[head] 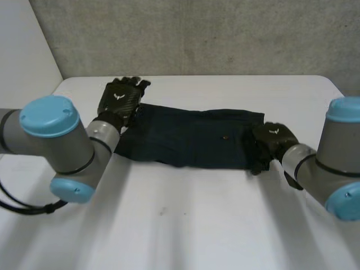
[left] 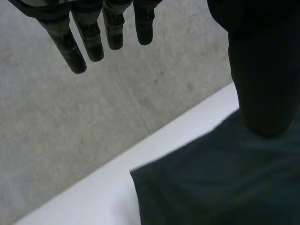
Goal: Fold the shorts.
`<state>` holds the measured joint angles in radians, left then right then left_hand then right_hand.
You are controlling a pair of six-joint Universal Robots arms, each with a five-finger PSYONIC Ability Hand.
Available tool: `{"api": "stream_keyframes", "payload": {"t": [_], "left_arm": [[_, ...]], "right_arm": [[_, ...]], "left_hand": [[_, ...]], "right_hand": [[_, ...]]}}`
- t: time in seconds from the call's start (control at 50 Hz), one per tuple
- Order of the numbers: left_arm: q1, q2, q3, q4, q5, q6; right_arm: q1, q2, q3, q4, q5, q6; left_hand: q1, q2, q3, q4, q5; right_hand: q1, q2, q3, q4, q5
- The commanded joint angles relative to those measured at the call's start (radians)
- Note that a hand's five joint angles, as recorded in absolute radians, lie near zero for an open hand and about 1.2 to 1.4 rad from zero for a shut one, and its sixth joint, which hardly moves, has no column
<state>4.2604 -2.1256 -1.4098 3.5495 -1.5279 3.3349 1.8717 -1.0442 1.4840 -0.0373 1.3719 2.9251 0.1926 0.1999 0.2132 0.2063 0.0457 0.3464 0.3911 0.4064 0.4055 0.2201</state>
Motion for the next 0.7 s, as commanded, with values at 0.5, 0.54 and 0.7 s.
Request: {"api": "stream_keyframes", "payload": {"t": [0.5,0.54,0.7], "left_arm": [[0.050,0.219,-0.192,-0.043,0.000,-0.005],[0.058,0.239,-0.204,-0.043,0.000,-0.005],[0.061,0.294,-0.232,-0.043,-0.001,-0.008]], "right_arm": [[-0.189,-0.033,0.027,-0.084,0.029,-0.463],[-0.190,-0.045,-0.007,-0.073,0.032,-0.521],[0.099,-0.019,-0.232,-0.073,0.016,-0.580]], "left_hand": [[-0.011,-0.019,-0.032,-0.025,-0.039],[-0.011,-0.019,-0.032,-0.025,-0.039],[-0.014,-0.022,-0.035,-0.028,-0.042]], "right_hand": [[1.050,1.005,0.990,0.991,1.002],[1.050,1.005,0.990,0.991,1.002],[1.050,1.005,0.990,0.991,1.002]]}}
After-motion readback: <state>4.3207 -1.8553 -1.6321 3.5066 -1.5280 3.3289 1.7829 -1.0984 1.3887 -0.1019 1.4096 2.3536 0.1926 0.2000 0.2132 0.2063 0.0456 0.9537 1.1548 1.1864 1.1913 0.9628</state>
